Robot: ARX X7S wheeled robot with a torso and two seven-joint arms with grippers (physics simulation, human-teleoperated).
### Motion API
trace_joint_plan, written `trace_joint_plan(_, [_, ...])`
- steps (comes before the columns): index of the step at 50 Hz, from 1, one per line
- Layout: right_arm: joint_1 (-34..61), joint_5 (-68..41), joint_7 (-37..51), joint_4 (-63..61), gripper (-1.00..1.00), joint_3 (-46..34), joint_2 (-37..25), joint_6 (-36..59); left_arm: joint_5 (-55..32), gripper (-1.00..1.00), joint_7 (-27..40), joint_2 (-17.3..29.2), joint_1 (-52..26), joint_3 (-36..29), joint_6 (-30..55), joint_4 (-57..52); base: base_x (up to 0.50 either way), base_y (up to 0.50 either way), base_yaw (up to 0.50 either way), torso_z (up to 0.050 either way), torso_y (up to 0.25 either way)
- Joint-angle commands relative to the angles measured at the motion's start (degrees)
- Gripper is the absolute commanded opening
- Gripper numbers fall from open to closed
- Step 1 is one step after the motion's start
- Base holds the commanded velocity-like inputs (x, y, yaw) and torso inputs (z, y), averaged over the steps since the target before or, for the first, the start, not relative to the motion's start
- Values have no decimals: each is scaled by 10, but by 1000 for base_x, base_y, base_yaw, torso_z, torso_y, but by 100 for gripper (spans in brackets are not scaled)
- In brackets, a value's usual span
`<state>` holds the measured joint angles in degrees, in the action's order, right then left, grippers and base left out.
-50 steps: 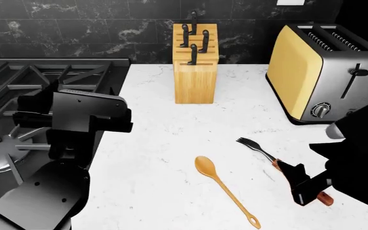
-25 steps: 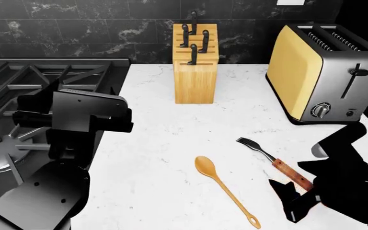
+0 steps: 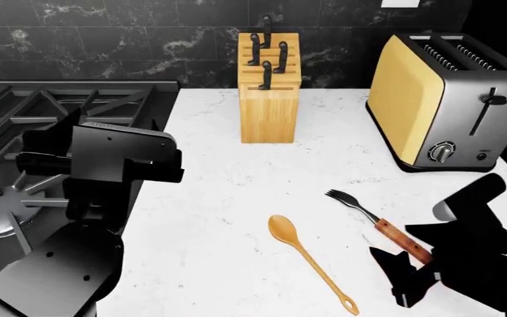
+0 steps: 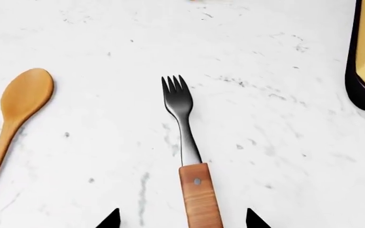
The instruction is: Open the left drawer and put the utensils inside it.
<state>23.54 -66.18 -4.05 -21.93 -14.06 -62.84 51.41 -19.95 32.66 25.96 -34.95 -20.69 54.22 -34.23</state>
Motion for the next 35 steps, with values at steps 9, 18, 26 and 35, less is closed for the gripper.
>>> trace_joint_plan(9, [-25,54,-21,31,100,-55,31,-4,-2,100,4,1,-2,-1,8,-9,3,2,4,0,0])
trace_joint_plan(18, [-41,46,-18,23,100,-53,21,-4,-2,100,5,1,-3,-3,8,-11,2,2,4,0,0])
trace_joint_plan(26, [-48,41,-13,16,100,-49,11,-3,-2,100,6,0,-3,-6,8,-11,1,1,2,0,0])
trace_joint_plan(35, [-44,42,-16,16,-100,-51,9,0,-2,100,8,1,-2,-6,9,-14,0,0,0,0,0])
